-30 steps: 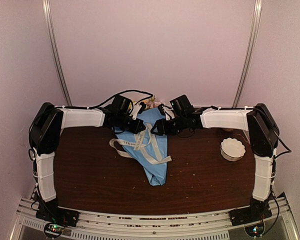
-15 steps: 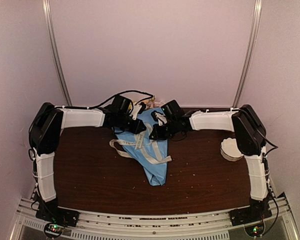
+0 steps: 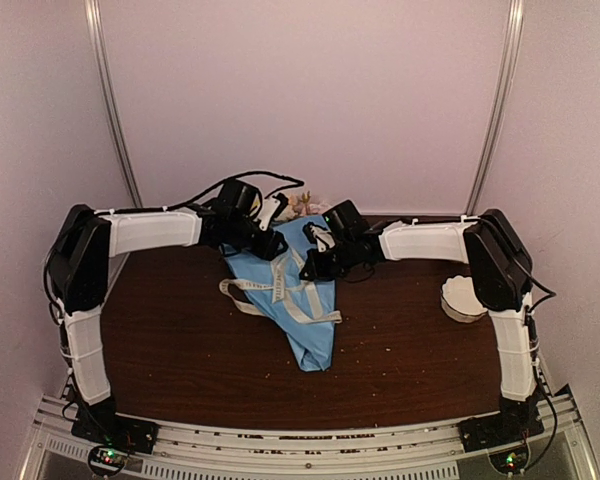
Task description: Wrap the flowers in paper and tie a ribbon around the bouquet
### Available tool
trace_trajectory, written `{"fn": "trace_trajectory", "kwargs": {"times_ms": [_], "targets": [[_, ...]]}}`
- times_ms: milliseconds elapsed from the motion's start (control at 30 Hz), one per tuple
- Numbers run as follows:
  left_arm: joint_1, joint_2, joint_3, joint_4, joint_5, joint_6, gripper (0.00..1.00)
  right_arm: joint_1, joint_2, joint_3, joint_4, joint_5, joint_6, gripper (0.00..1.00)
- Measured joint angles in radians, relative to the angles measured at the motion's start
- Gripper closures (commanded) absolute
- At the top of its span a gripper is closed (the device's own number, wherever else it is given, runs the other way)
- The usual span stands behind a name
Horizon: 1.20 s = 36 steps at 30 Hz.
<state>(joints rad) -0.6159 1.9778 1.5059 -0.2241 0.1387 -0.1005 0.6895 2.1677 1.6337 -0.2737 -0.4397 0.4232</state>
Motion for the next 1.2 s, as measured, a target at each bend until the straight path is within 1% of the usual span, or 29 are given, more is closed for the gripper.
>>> {"fn": "trace_trajectory", "kwargs": {"times_ms": [267,400,533,700,867,967,1100,1200], "targets": [[0.0,0.09,0.077,-0.08,-0.136,0.026,0.54,0.0,0.0,0.0,-0.004,0.0,0.0,1.0],[0.0,0.099,0.078,-0.108,-0.163,0.033,0.61,0.0,0.0,0.0,-0.006,0.0,0.0,1.0],[0.0,0.09,0.074,-0.108,-0.143,0.049,0.63,0.0,0.0,0.0,-0.007,0.0,0.0,1.0],[0.0,0.048,0.063,-0.121,-0.003,0.153,0.63,0.0,0.0,0.0,-0.007,-0.001,0.0,1.0],[0.001,0.015,0.072,-0.174,0.115,0.297,0.58,0.0,0.0,0.0,-0.007,-0.001,-0.001,1.0],[0.003,-0.019,0.072,-0.2,0.154,0.39,0.56,0.0,0.0,0.0,-0.007,-0.001,-0.001,1.0],[0.018,-0.046,0.095,-0.203,0.169,0.468,0.48,0.0,0.0,0.0,-0.007,-0.001,-0.001,1.0],[0.042,-0.015,0.167,-0.232,0.174,0.492,0.4,0.0,0.0,0.0,-0.007,-0.001,-0.001,1.0]]}}
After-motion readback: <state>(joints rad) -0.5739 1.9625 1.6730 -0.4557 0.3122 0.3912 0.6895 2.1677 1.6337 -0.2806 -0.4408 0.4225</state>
